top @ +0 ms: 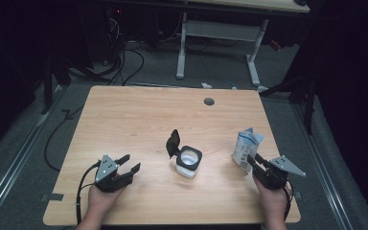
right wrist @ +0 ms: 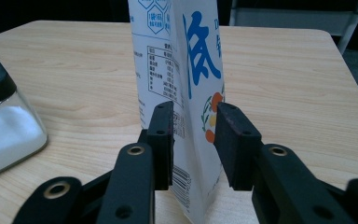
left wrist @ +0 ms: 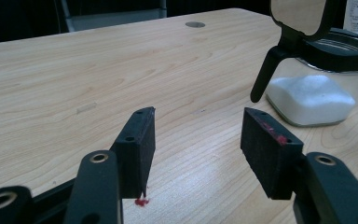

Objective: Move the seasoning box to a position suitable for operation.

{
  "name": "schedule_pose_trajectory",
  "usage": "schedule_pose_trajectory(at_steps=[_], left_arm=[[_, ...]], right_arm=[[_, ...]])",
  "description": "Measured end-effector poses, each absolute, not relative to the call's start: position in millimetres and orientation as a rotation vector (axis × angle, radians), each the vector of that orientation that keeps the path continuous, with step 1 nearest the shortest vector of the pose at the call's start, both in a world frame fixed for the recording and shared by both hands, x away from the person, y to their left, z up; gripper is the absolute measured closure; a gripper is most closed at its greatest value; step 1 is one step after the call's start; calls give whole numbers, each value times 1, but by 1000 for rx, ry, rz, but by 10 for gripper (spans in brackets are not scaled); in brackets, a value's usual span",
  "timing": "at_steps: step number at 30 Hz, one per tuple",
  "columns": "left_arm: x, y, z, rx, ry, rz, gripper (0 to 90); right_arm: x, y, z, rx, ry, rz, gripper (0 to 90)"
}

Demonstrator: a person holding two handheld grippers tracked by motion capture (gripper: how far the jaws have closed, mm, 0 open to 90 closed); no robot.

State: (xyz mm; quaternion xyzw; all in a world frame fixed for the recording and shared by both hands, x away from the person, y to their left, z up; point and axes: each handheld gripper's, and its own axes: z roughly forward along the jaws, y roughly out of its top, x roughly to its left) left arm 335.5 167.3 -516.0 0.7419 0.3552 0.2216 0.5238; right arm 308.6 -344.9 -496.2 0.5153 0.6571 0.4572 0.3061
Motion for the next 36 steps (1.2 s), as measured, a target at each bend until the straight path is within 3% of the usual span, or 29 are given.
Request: schedule_pose_trajectory(at_steps=[15, 36], left_arm=[[337, 165, -517, 1795, 859, 513, 451], [338, 162, -519, 1819, 858, 506, 450]], right_arm=[[297, -344, -497, 1357, 1740, 1158, 600], [276, -336, -505, 1340, 1802, 1103, 613]])
